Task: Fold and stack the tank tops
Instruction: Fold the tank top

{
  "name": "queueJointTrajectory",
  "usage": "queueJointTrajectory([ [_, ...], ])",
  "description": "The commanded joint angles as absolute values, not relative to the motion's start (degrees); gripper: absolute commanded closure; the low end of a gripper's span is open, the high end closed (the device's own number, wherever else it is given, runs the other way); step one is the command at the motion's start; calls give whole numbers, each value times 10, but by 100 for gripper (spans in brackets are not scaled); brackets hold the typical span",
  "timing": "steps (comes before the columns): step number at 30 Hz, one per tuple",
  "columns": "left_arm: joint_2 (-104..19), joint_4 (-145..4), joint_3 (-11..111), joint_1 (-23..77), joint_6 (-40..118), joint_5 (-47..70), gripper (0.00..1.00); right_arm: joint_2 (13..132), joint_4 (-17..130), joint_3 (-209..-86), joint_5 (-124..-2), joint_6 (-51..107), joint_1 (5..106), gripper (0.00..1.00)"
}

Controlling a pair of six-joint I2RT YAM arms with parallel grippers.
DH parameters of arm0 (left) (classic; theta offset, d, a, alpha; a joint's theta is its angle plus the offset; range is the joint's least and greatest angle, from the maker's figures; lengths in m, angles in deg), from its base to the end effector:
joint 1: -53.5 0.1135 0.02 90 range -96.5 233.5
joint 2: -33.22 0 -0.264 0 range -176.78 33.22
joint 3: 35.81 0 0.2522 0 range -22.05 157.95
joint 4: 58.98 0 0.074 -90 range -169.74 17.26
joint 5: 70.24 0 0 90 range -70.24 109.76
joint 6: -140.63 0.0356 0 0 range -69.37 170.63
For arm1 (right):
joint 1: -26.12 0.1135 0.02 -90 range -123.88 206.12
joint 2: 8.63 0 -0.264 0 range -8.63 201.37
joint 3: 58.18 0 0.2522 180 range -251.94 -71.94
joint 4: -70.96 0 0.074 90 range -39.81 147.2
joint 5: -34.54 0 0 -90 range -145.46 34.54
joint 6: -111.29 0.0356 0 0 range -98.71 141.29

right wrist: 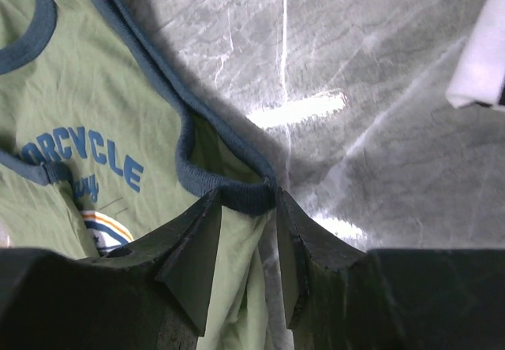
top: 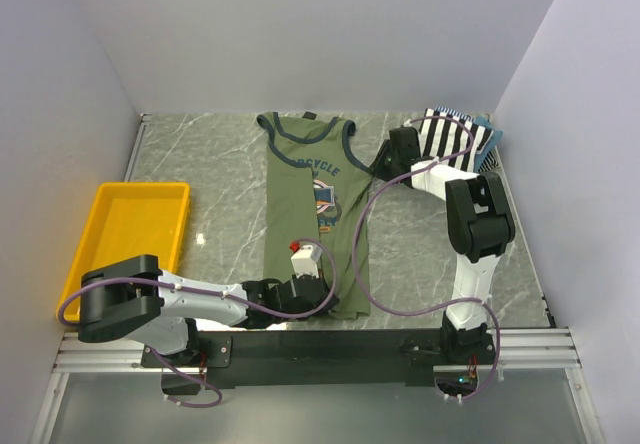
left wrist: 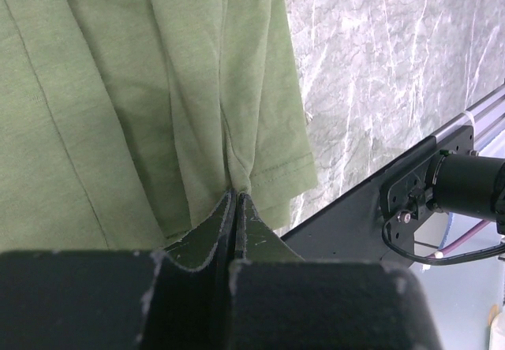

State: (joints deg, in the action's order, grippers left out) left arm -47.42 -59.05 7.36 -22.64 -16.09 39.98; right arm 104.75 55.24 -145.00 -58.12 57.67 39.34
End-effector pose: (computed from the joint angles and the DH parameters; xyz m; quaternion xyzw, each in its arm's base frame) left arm 0.0748 -0.2518 0.1551 -0.0048 0.8865 -0.3623 0.2878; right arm 0.4196 0.1003 0.1693 0.1743 0.8976 0.1889 0.3582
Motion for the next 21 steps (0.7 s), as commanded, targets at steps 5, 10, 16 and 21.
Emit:
queueJointTrajectory([
  [5,-481,-594,98,-226,-157,401,99,1069,605,-1453,-593,580,388,59],
  [10,-481,-596,101,-225,-156,402,99,1069,609,-1457,-592,582,387,67],
  [16,-482,-596,102,-225,-156,401,99,1065,592,-1474,-587,580,387,97],
  [21,-479,-592,99,-226,-155,400,99,1055,554,-1499,-570,577,388,100],
])
